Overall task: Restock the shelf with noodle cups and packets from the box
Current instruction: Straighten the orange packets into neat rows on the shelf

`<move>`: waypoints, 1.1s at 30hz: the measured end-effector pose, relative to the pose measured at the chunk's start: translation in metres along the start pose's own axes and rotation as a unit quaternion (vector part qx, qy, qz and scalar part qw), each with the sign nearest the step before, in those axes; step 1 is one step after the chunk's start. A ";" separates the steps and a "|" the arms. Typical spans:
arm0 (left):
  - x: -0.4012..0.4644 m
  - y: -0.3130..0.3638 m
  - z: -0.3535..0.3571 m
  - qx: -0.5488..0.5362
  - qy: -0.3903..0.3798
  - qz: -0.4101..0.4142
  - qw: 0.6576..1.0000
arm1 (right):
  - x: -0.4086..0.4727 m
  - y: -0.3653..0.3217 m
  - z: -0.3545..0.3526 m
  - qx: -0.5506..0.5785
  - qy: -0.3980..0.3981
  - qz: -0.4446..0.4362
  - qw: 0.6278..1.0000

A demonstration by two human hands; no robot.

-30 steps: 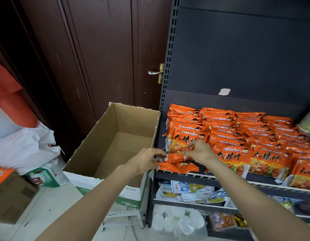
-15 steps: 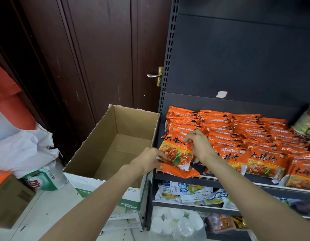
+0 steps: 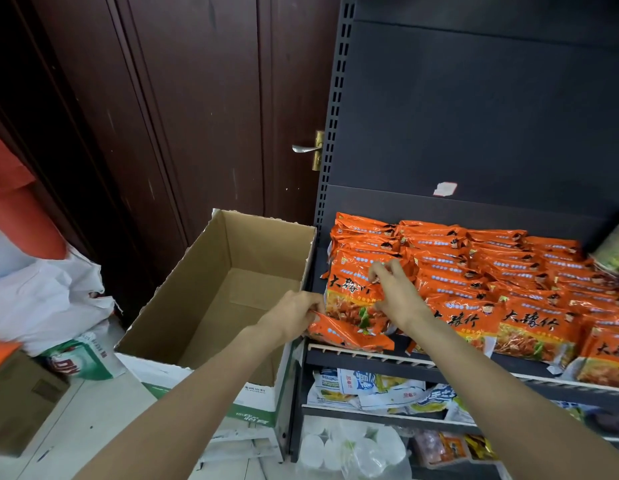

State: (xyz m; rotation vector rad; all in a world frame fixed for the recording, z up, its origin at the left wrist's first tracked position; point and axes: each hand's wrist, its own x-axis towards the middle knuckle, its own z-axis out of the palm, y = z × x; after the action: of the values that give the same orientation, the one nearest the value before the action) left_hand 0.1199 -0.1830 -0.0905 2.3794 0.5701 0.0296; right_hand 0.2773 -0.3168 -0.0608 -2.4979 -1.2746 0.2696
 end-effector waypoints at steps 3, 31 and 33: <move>0.005 0.002 0.001 -0.013 0.015 -0.014 1.000 | 0.004 0.006 0.003 -0.027 0.001 -0.011 1.000; 0.049 0.024 0.014 -0.144 0.015 -0.065 0.987 | -0.011 0.049 0.015 -0.198 -0.037 -0.020 0.979; 0.053 0.019 0.017 -0.049 0.000 -0.039 0.998 | -0.013 0.048 0.020 -0.226 -0.029 -0.024 0.973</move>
State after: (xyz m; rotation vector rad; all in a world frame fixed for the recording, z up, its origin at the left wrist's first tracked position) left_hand 0.1779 -0.1847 -0.0983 2.2611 0.6474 0.0220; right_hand 0.2990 -0.3495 -0.0969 -2.8419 -1.5653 0.0394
